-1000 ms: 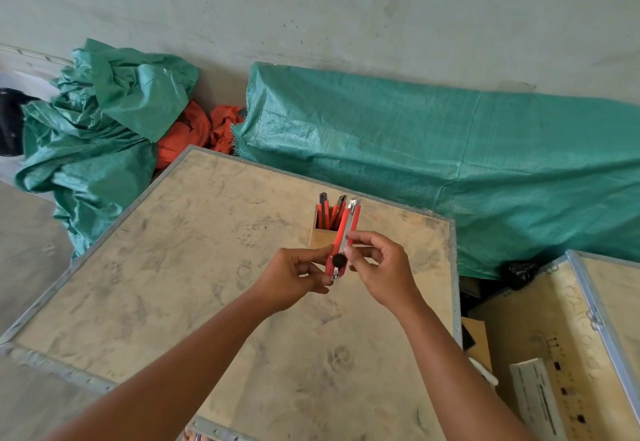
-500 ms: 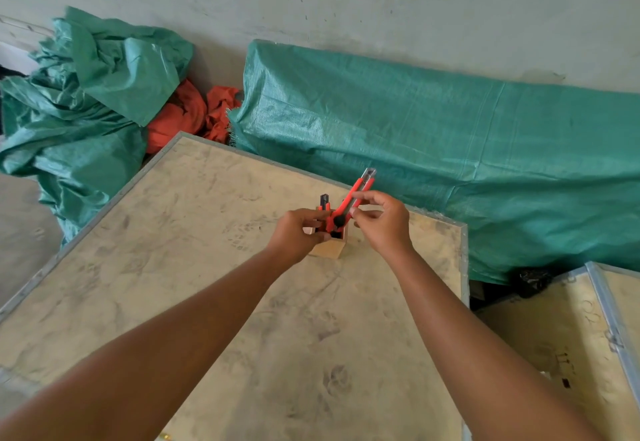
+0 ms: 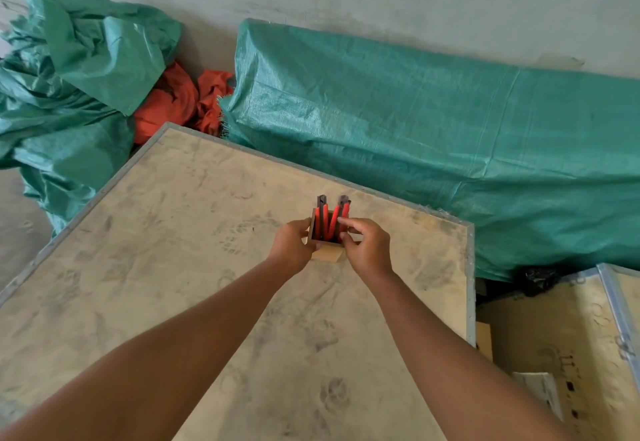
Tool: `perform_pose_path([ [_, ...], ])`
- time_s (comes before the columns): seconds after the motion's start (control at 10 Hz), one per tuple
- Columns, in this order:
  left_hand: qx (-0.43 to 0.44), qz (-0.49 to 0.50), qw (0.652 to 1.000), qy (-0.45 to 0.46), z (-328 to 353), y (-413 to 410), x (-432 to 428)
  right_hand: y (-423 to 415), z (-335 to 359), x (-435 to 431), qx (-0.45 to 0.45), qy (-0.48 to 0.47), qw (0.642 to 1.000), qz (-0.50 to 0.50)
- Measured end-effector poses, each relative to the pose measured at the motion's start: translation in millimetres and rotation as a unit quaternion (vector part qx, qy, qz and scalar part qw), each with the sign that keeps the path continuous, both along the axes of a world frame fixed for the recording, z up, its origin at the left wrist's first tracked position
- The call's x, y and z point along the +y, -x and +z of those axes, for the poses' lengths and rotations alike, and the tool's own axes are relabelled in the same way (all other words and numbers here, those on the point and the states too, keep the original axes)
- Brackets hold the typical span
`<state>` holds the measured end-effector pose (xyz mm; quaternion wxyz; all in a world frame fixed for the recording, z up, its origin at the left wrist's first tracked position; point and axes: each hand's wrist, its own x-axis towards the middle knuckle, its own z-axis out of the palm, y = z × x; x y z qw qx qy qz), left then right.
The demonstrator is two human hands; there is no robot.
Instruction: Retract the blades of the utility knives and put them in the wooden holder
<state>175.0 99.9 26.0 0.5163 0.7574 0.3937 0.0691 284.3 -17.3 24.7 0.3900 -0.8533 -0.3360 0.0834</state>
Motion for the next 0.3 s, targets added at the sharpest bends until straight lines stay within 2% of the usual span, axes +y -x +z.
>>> perform_pose_path([
  [0.2,-0.013,0.004,1.000,0.001,-4.6,2.1,2.9,-2.1,-2.9,2.7,0.023,-0.012,1.000,-0.005],
  [0.3,-0.036,-0.015,0.999,-0.009,15.3,-0.2,4.4,-0.5,13.9,1.8,0.041,-0.048,0.997,-0.033],
])
